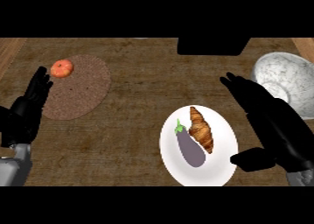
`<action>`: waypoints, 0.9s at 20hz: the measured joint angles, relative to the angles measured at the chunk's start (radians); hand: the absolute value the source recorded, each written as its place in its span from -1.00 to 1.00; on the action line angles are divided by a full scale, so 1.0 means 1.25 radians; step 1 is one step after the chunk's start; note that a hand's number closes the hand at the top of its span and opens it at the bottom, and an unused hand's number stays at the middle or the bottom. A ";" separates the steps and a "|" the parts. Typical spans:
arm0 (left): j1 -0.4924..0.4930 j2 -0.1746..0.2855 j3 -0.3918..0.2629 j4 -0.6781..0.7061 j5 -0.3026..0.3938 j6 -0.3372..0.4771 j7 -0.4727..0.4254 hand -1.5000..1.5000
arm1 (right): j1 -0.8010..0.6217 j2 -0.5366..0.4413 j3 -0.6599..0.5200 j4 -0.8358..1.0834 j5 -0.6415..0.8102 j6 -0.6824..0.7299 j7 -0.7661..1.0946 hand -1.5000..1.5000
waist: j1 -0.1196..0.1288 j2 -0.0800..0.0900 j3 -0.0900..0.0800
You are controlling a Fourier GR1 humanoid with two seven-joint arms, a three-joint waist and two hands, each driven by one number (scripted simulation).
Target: Pick the croissant from the plate and place it in the bowl
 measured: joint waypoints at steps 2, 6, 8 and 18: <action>0.001 0.000 0.002 0.001 0.001 -0.006 0.004 0.00 | -0.045 0.014 0.007 0.046 -0.018 0.057 0.030 -1.00 | 0.001 0.000 0.000; 0.003 -0.002 0.015 0.013 -0.004 -0.013 -0.006 0.00 | -0.114 0.055 0.018 0.143 -0.051 0.148 0.062 -1.00 | -0.001 0.001 0.001; 0.005 -0.007 0.016 0.007 -0.007 -0.015 -0.002 0.00 | -0.134 0.086 0.031 0.183 -0.058 0.178 0.075 -1.00 | -0.003 0.000 0.001; 0.030 -0.006 0.052 -0.003 -0.010 -0.049 -0.006 0.00 | -0.187 0.173 0.059 0.363 -0.051 0.304 0.101 -1.00 | -0.008 -0.001 0.002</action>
